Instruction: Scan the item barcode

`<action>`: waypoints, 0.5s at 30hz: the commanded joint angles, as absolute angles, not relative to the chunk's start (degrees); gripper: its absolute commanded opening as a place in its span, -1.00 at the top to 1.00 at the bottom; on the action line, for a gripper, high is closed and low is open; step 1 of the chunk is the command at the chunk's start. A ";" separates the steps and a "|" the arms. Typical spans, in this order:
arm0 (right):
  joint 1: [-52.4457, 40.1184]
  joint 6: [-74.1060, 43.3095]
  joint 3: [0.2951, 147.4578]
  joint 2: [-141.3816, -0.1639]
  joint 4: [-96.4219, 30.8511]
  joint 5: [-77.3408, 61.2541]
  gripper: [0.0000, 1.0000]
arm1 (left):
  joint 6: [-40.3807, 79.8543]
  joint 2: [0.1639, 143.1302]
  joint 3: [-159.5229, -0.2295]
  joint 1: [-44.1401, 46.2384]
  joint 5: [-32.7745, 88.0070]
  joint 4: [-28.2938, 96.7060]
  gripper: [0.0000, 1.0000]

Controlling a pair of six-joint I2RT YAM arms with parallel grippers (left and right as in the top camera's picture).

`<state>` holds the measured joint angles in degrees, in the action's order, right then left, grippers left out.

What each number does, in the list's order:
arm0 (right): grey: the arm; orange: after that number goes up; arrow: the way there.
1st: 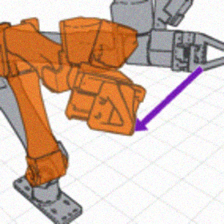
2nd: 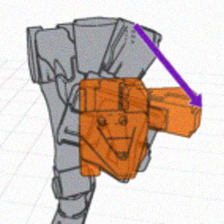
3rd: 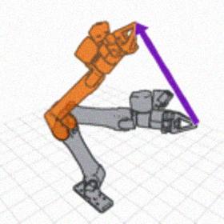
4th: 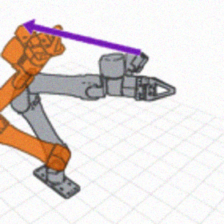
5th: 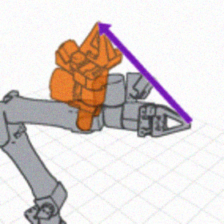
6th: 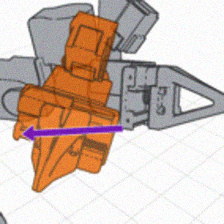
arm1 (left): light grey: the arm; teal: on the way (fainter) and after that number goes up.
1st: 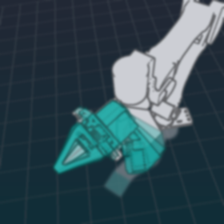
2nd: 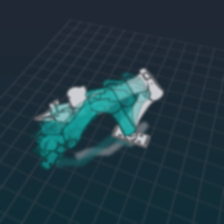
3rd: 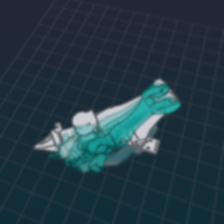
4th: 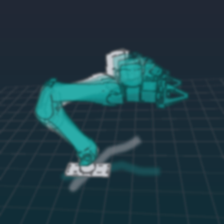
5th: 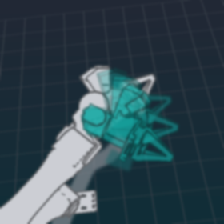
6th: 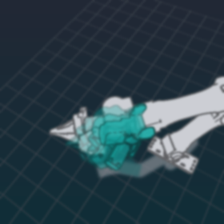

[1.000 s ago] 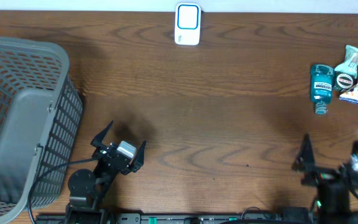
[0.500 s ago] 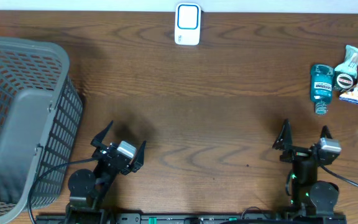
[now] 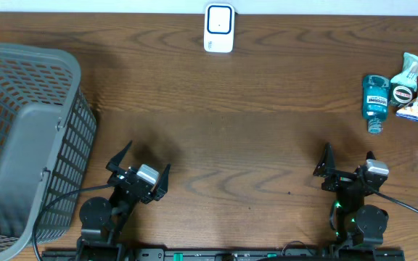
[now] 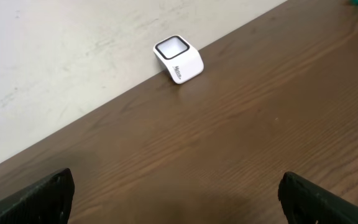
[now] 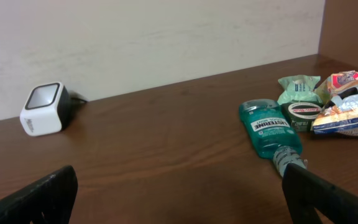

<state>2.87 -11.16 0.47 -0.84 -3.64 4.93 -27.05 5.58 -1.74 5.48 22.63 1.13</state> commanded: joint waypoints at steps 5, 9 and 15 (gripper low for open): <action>3.01 -11.97 0.32 -0.32 -3.73 5.19 -0.99 | -27.38 5.52 -0.23 5.72 23.77 2.28 -0.96; 3.01 -11.97 0.32 -0.32 -3.73 5.19 -0.98 | -27.38 5.52 -0.23 5.72 23.77 2.26 -0.95; 3.01 -11.97 0.32 -0.32 -3.73 5.21 -0.98 | -27.38 5.52 -0.23 5.72 23.49 2.33 -0.95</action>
